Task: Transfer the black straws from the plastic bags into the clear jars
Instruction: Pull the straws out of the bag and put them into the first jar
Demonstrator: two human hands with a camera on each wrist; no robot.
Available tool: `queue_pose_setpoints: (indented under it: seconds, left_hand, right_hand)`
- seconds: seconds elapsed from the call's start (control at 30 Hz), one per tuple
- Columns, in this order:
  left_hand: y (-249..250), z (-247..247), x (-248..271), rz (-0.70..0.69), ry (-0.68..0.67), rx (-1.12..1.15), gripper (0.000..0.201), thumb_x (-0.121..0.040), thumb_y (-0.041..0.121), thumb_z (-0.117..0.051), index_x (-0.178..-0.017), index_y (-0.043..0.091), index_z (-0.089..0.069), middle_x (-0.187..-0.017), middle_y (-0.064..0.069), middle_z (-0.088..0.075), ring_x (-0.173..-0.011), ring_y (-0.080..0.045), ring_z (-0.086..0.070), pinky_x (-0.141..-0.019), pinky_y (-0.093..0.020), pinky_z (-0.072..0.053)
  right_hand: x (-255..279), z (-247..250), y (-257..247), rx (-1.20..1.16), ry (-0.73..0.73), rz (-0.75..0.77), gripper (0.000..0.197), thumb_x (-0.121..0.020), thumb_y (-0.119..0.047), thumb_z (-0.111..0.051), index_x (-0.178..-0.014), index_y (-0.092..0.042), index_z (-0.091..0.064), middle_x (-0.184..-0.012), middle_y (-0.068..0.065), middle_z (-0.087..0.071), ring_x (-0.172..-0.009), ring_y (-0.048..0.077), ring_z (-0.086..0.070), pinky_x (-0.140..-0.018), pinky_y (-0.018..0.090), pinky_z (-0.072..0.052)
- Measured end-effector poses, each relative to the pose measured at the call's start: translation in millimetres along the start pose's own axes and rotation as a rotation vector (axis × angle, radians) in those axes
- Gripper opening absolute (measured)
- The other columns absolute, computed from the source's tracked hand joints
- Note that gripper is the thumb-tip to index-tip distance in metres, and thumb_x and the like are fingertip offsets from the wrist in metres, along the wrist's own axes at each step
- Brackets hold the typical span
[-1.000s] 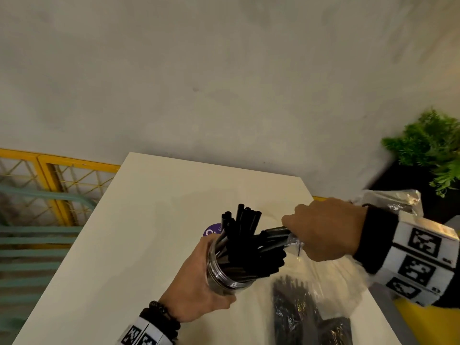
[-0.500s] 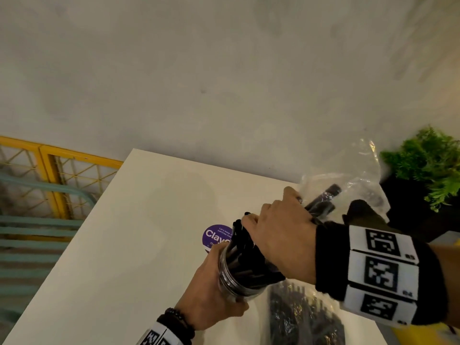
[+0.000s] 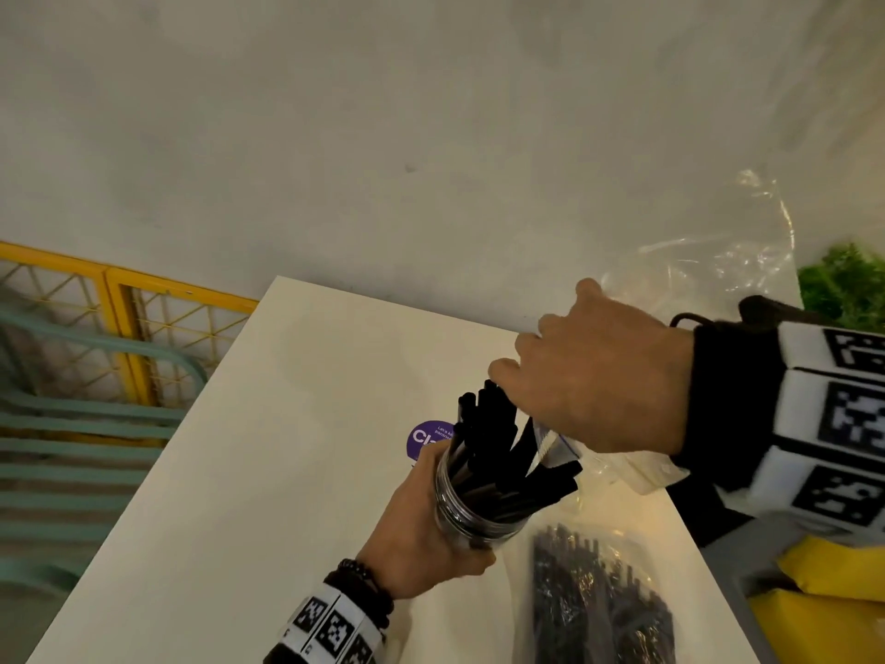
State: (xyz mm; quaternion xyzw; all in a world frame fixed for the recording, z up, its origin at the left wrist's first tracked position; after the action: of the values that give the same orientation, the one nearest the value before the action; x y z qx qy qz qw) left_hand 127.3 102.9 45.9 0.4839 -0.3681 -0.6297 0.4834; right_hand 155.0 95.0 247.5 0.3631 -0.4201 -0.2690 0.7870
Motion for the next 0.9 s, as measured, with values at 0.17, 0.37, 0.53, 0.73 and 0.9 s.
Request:
queue_pose_setpoints:
  seconds: [0.17, 0.37, 0.53, 0.73, 0.9]
  left_hand:
    - [6.1, -3.8, -0.5, 0.020, -0.064, 0.067, 0.096, -0.059, 0.017, -0.087, -0.122, 0.056, -0.027, -0.093, 0.004, -0.070, -0.063, -0.010, -0.068, -0.060, -0.025, -0.059]
    - [4.9, -5.7, 3.3, 0.048, -0.111, 0.128, 0.087, -0.062, 0.013, -0.085, -0.124, 0.042, -0.032, -0.083, -0.006, -0.070, -0.055, -0.015, -0.066, -0.053, -0.032, -0.058]
    - [5.1, -7.8, -3.3, 0.047, -0.102, 0.131, 0.093, -0.061, 0.014, -0.086, -0.130, 0.042, -0.030, -0.086, -0.007, -0.070, -0.056, -0.013, -0.065, -0.052, -0.028, -0.055]
    - [1.7, -11.4, -7.3, 0.041, -0.093, 0.131, 0.099, -0.060, 0.018, -0.090, -0.135, 0.041, -0.029, -0.093, -0.002, -0.070, -0.065, -0.012, -0.066, -0.060, -0.023, -0.053]
    - [0.5, -14.0, -9.0, 0.046, -0.102, 0.155, 0.098, -0.060, 0.018, -0.091, -0.134, 0.040, -0.032, -0.097, -0.002, -0.072, -0.066, -0.011, -0.068, -0.061, -0.025, -0.054]
  right_hand:
    - [-4.2, -8.4, -14.4, -0.098, -0.026, 0.075, 0.032, -0.095, -0.038, -0.053, -0.114, -0.012, -0.049, -0.094, 0.005, -0.056, -0.086, 0.027, -0.059, -0.070, 0.037, -0.031]
    - [-5.0, -17.4, 8.6, -0.236, -0.062, 0.091, 0.063, -0.083, -0.027, -0.067, -0.132, -0.018, -0.030, -0.112, 0.006, -0.051, -0.094, 0.029, -0.061, -0.066, 0.037, -0.045]
    - [6.2, -15.5, 39.7, -0.242, -0.109, 0.029, 0.096, -0.066, -0.042, -0.083, -0.138, -0.034, -0.021, -0.119, 0.000, -0.047, -0.103, 0.026, -0.058, -0.069, 0.038, -0.043]
    - [14.1, -20.0, 57.8, -0.311, -0.114, -0.023, 0.100, -0.067, -0.044, -0.083, -0.140, -0.038, -0.014, -0.106, -0.006, -0.037, -0.096, 0.022, -0.057, -0.076, 0.041, -0.051]
    - [16.5, -27.8, 69.5, -0.387, -0.071, -0.053, 0.093, -0.070, -0.040, -0.081, -0.136, -0.042, -0.016, -0.106, -0.009, -0.040, -0.075, 0.016, -0.050, -0.066, 0.034, -0.045]
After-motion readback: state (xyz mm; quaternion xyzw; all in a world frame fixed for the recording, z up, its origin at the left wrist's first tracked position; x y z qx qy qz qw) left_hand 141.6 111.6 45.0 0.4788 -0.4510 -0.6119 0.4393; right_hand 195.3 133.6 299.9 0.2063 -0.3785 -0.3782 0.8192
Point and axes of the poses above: each hand's wrist, its own x-axis away from the middle knuckle, its own z-axis out of the back of the hand, y = z × x, the point moved 9 cm from there along -x, towards the middle knuckle
